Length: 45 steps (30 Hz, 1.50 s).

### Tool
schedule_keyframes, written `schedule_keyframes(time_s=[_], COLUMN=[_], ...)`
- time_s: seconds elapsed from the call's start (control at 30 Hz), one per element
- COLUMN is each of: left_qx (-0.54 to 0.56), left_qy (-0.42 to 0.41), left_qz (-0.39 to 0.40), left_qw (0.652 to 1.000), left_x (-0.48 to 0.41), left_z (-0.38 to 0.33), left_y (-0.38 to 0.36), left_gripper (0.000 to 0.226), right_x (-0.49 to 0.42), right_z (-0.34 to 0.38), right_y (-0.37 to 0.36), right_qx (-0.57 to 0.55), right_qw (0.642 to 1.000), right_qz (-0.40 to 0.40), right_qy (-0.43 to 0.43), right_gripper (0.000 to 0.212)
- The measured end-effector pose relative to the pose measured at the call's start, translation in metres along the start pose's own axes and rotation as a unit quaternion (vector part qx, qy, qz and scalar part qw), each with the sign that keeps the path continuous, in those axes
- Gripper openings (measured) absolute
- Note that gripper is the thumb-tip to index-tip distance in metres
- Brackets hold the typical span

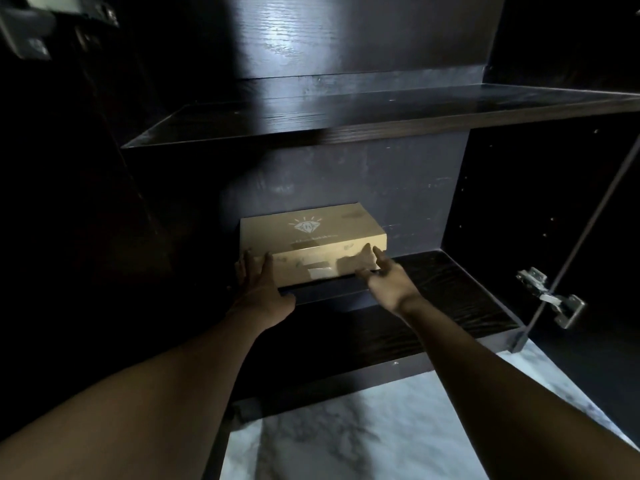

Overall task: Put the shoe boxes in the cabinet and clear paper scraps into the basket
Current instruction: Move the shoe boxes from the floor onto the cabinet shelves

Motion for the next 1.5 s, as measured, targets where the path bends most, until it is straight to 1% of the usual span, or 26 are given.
schedule_keyframes(time_s=[0.07,0.13,0.23,0.33,0.37,0.43,0.5,0.63,0.77,0.9,1.0,1.13,1.17,1.2,1.23,1.27,1.3,1.33,1.37,1.43,1.5], left_qx=[0.032,0.089,0.173,0.214,0.231,0.271,0.301,0.31,0.319,0.3,0.269,0.215,0.197,0.184,0.176,0.172,0.165,0.156,0.144,0.13,0.162], left_qy=[-0.001,-0.025,-0.084,-0.157,-0.174,-0.192,-0.217,-0.291,-0.333,-0.382,-0.402,-0.427,-0.426,-0.425,-0.421,-0.411,-0.397,-0.385,-0.372,-0.342,-0.302], left_qz=[-0.021,-0.019,0.013,0.031,0.038,0.054,0.077,0.131,0.194,0.258,0.314,0.432,0.458,0.477,0.49,0.495,0.494,0.486,0.479,0.478,0.486], left_qw=[0.999,0.996,0.981,0.964,0.956,0.942,0.926,0.896,0.866,0.835,0.817,0.765,0.755,0.747,0.743,0.746,0.755,0.768,0.782,0.799,0.804], left_x=[0.004,0.011,0.027,0.048,0.056,0.074,0.097,0.149,0.206,0.27,0.327,0.412,0.429,0.445,0.458,0.468,0.475,0.479,0.481,0.481,0.48], left_z=[-0.016,-0.039,-0.083,-0.133,-0.148,-0.177,-0.205,-0.257,-0.312,-0.365,-0.394,-0.421,-0.423,-0.424,-0.424,-0.421,-0.416,-0.409,-0.4,-0.382,-0.367], left_y=[0.011,0.017,0.022,0.024,0.021,0.013,0.004,-0.017,-0.039,-0.057,-0.077,-0.121,-0.135,-0.146,-0.16,-0.174,-0.187,-0.2,-0.213,-0.235,-0.251], left_gripper=[0.082,0.072,0.047,0.011,0.008,0.015,0.017,0.011,0.016,0.017,0.021,0.018,0.024,0.036,0.054,0.071,0.083,0.091,0.095,0.093,0.087], right_x=[0.013,0.032,0.062,0.1,0.113,0.147,0.181,0.256,0.332,0.42,0.484,0.564,0.583,0.601,0.616,0.63,0.642,0.654,0.664,0.68,0.684], right_z=[0.003,0.006,0.007,-0.001,-0.006,-0.01,-0.018,-0.034,-0.061,-0.094,-0.125,-0.182,-0.201,-0.221,-0.238,-0.259,-0.277,-0.296,-0.309,-0.331,-0.342], right_y=[0.017,0.036,0.071,0.107,0.119,0.138,0.157,0.191,0.216,0.243,0.263,0.28,0.28,0.279,0.276,0.273,0.271,0.269,0.265,0.257,0.249], right_qx=[0.032,0.071,0.094,0.133,0.154,0.219,0.28,0.308,0.365,0.345,0.33,0.276,0.265,0.262,0.255,0.242,0.233,0.221,0.205,0.164,0.114], right_qw=[0.999,0.996,0.991,0.982,0.977,0.965,0.948,0.925,0.878,0.851,0.829,0.797,0.784,0.772,0.762,0.757,0.748,0.737,0.72,0.693,0.694], right_qz=[-0.022,-0.051,-0.099,-0.133,-0.145,-0.146,-0.146,-0.204,-0.257,-0.305,-0.297,-0.323,-0.321,-0.316,-0.306,-0.301,-0.299,-0.303,-0.315,-0.346,-0.366], right_qy=[0.007,0.014,0.006,-0.007,-0.01,-0.011,-0.035,-0.089,-0.173,-0.253,-0.339,-0.429,-0.461,-0.486,-0.51,-0.528,-0.545,-0.563,-0.582,-0.611,-0.609], right_gripper=[0.056,0.045,0.045,0.043,0.044,0.045,0.043,0.043,0.036,0.031,0.029,0.033,0.035,0.038,0.042,0.047,0.056,0.066,0.073,0.083,0.09])
Point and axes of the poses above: each hand's wrist, its own x-axis away from the middle knuckle, its own y-axis out of the back of the hand, z = x × y, the point moved 5 cm from there along -x, towards the middle knuckle, and after that the axes turned 8 degrees about -y, right-handed, at the moved point
